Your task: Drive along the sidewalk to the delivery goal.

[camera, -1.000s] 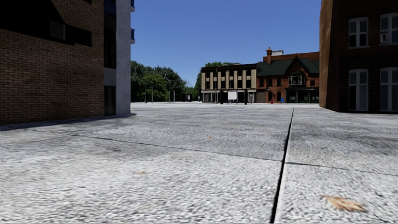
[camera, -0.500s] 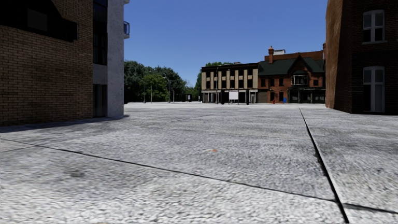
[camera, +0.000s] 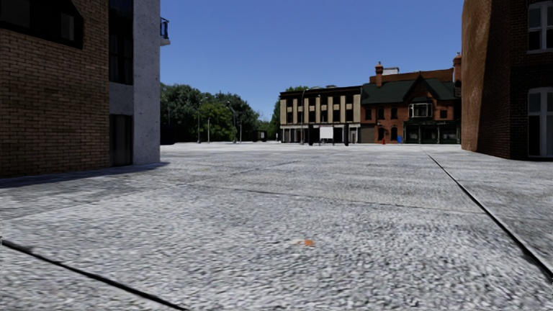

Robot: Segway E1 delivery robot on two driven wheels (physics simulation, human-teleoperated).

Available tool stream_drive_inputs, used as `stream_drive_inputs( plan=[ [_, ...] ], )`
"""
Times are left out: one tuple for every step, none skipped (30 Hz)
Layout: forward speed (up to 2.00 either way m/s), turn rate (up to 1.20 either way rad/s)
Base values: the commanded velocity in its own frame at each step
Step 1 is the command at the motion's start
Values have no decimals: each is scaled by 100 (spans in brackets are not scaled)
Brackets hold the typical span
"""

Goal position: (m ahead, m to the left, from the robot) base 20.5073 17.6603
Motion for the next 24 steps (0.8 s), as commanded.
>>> stream_drive_inputs(
  plan=[
    [200,0],
    [200,0],
    [200,0],
    [200,0],
    [200,0],
    [200,0],
    [200,0],
    [200,0],
    [200,0],
    [200,0],
    [200,0],
    [200,0],
    [200,0],
    [200,0],
    [200,0],
    [200,0],
    [200,0],
    [200,0],
    [200,0],
    [200,0],
    [200,0],
    [200,0],
    [200,0],
    [200,0]
  ],
)
